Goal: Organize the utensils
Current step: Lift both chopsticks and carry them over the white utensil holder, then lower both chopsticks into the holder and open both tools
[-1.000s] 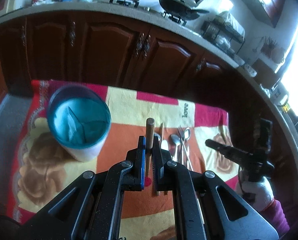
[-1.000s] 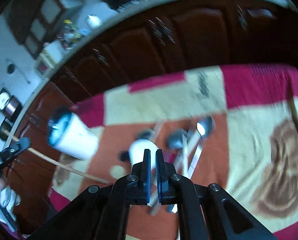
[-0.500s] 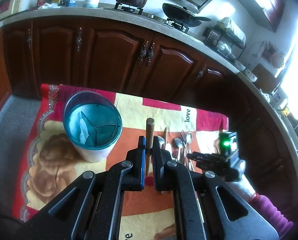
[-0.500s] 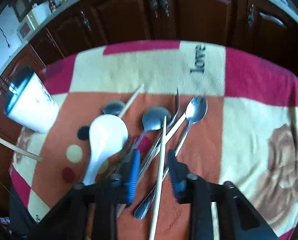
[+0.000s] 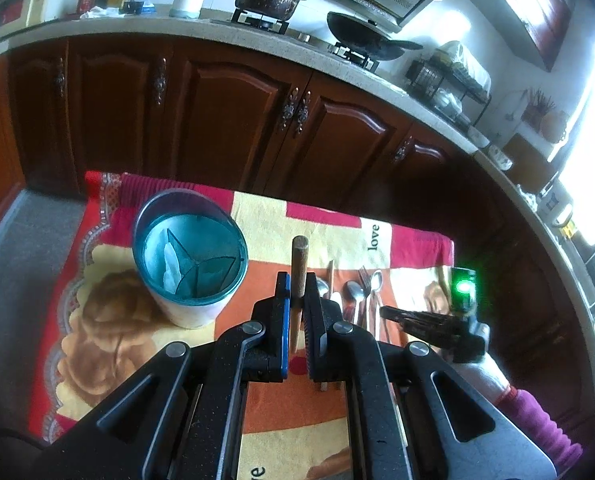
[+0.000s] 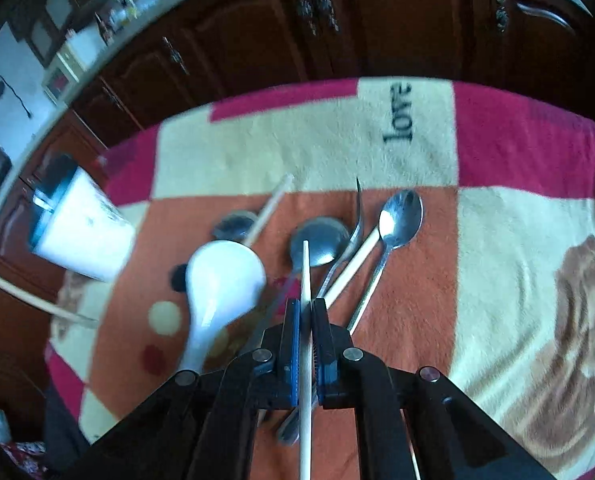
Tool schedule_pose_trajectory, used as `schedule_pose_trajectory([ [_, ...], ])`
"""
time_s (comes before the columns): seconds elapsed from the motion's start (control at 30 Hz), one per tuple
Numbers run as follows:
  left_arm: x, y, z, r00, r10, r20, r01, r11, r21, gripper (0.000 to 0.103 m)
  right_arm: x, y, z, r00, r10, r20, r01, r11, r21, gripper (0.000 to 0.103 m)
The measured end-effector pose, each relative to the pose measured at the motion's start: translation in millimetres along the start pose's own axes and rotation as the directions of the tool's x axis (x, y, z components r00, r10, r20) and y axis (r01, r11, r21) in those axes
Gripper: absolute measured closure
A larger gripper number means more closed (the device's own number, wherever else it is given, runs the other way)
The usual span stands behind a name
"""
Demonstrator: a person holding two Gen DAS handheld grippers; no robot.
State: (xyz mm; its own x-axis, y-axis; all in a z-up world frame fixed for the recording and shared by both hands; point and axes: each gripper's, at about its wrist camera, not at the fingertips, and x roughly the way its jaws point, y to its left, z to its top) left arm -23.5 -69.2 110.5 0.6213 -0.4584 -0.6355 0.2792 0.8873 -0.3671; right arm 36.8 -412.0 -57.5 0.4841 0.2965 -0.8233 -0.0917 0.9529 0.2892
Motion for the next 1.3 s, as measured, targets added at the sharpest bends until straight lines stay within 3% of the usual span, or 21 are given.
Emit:
schedule_pose_trajectory([
  [0.2, -24, 4, 17, 0.999, -0.006, 0.048, 0.006, 1.000, -0.002, 0.098, -68, 29, 10, 0.985, 0.099, 0.140, -0.095, 0.995, -0.035, 0.098],
  [0.4, -51, 19, 46, 0.991, 0.041, 0.126, -0.041, 0.999, -0.004, 0.098, -120, 91, 47, 0.932, 0.230, 0.281, -0.200, 0.971, -0.132, 0.098],
  [0.57, -63, 36, 69, 0.979, 0.104, 0.176, -0.103, 0.995, -0.014, 0.098, -135, 156, 86, 0.885, 0.309, 0.349, -0.243, 0.944, -0.222, 0.098],
  [0.73, -56, 54, 83, 0.968, 0.162, 0.193, -0.160, 0.987, -0.026, 0.098, -129, 209, 114, 0.860, 0.344, 0.377, -0.244, 0.926, -0.287, 0.098],
  [0.97, -34, 77, 80, 0.966, 0.214, 0.147, -0.212, 0.977, -0.026, 0.098, -76, 264, 140, 0.867, 0.295, 0.402, -0.160, 0.928, -0.337, 0.098],
  [1.1, -10, 90, 73, 0.968, 0.236, 0.090, -0.233, 0.972, -0.035, 0.098, -37, 268, 144, 0.875, 0.274, 0.399, -0.145, 0.935, -0.324, 0.098],
  [1.3, 25, 96, 63, 0.969, 0.245, 0.024, -0.244, 0.969, -0.029, 0.098, 15, 264, 138, 0.919, 0.268, 0.290, -0.181, 0.938, -0.294, 0.098],
])
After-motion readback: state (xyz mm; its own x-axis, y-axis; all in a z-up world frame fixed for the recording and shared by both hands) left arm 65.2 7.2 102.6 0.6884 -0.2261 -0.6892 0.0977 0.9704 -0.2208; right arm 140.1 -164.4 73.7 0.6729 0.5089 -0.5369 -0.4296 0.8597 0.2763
